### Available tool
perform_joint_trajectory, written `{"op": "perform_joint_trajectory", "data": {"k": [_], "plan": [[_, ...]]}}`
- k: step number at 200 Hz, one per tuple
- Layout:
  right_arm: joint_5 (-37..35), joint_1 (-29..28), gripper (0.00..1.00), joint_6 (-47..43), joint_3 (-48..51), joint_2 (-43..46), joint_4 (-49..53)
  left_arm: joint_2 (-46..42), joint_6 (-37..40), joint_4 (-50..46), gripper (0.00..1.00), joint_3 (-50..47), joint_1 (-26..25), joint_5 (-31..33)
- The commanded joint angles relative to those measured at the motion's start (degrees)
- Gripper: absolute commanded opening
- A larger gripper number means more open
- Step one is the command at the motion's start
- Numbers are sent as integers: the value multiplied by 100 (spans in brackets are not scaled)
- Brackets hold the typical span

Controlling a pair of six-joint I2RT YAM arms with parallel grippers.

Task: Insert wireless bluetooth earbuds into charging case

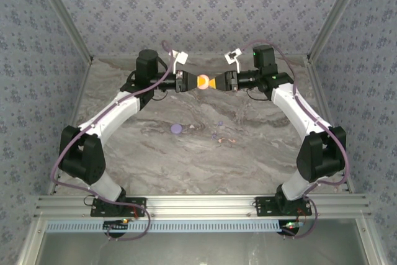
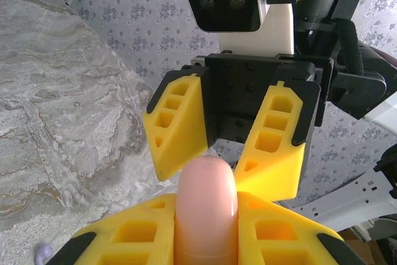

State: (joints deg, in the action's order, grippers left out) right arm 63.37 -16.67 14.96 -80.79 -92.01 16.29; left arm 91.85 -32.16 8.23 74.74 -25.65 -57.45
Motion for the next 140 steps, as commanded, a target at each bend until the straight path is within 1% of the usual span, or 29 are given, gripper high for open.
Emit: {"op": "perform_joint_trajectory", "data": {"k": [1,32,64,113,140], "plan": [[258,-82,43,-55,-211,164,-154,-177,167,143,16,173,-96,-216],[285,-108,40,-55,-230,166,-199,-177,166,135,16,177,-108,-214],[374,-118,32,6,-227,161,-285,-185,184,113,16,188,-133,-213],[476,-136,32,106,-210,169,-457,-157,191,122,16,190,-168,-205],[489,-147,26,112,-211,180,-478,-152,184,118,17,188,-173,-174]]}}
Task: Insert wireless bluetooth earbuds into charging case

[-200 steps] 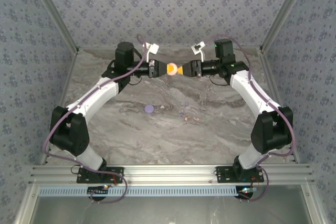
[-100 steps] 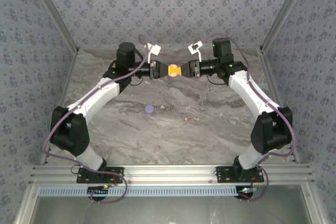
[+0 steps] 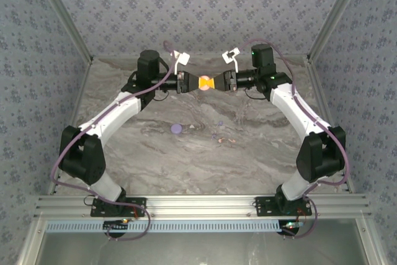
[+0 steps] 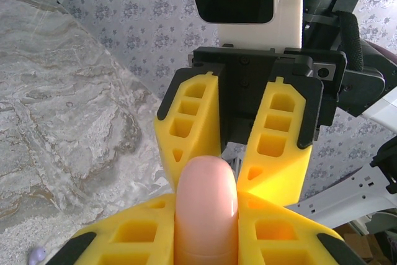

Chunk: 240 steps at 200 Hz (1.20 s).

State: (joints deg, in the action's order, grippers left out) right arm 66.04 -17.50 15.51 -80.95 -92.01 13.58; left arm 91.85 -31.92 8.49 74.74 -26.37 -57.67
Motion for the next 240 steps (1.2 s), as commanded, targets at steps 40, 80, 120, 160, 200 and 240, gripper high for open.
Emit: {"op": "perform_joint_trajectory", "data": {"k": [40,80,120,160,200,240], "plan": [[21,18,22,284,-87,250,-431,-150,168,74,23,190,-101,-94],[-157,197,22,678,78,343,-869,-150,203,6,34,176,-103,-68],[-126,220,23,707,64,340,-877,-126,182,25,36,129,-106,-17],[-74,171,23,523,77,327,-672,-124,103,117,36,146,-105,13],[-12,124,23,221,33,332,-308,-128,77,156,36,155,-104,10],[23,72,23,148,4,319,-233,-115,73,162,30,164,-124,-7]]}}
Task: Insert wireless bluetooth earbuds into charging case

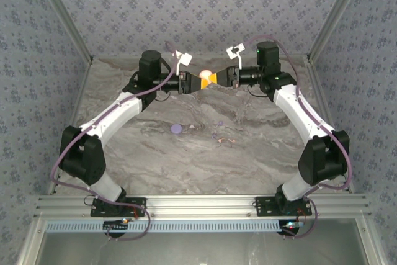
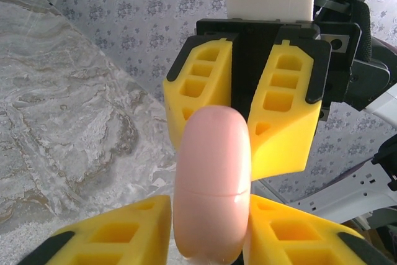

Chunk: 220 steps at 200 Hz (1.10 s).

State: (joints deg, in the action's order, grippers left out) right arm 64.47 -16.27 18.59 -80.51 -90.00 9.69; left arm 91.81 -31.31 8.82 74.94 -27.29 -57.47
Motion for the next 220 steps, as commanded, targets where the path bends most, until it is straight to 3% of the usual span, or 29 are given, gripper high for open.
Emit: {"op": "perform_joint_trajectory", "data": {"k": [1,44,94,177,199,220], "plan": [[180,-46,23,-161,-42,120,156,-111,11,124,29,144,-36,-27],[181,-112,24,-353,-125,100,410,-58,55,32,15,191,-75,22],[3,-126,35,-471,-145,177,590,-84,293,-188,15,223,-108,-12],[-73,-113,39,-444,-262,219,604,-128,529,-495,14,206,-137,-18],[-47,-113,38,-444,-268,219,611,-137,546,-512,14,190,-138,1],[-34,-118,29,-475,-268,210,660,-146,565,-539,15,188,-146,9]]}}
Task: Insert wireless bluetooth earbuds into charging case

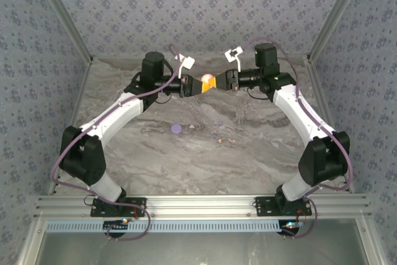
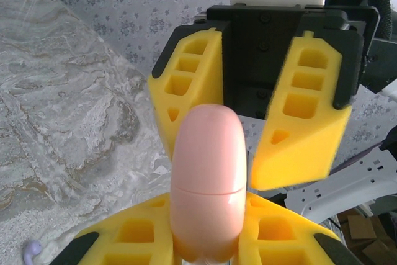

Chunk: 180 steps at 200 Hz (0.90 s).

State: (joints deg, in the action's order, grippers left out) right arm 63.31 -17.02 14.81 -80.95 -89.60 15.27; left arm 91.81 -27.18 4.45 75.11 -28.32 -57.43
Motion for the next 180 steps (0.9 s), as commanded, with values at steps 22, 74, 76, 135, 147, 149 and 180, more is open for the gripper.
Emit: {"op": "perform_joint_trajectory", "data": {"k": [22,74,76,135,147,149,180], "plan": [[146,-56,20,-127,-228,154,158,-132,150,-95,16,179,-43,-1],[261,-161,18,-503,-347,88,617,-135,29,64,29,240,-51,3],[261,-164,18,-520,-350,91,640,-134,35,60,29,245,-51,3],[353,-196,20,-722,-382,78,908,-84,54,14,25,312,-47,23],[359,-203,20,-802,-404,66,1000,-78,65,-1,21,302,-48,22],[360,-198,20,-815,-409,59,1016,-76,68,-6,20,302,-55,26],[276,-212,29,-953,-464,68,1246,-84,223,-199,13,335,-52,129]]}}
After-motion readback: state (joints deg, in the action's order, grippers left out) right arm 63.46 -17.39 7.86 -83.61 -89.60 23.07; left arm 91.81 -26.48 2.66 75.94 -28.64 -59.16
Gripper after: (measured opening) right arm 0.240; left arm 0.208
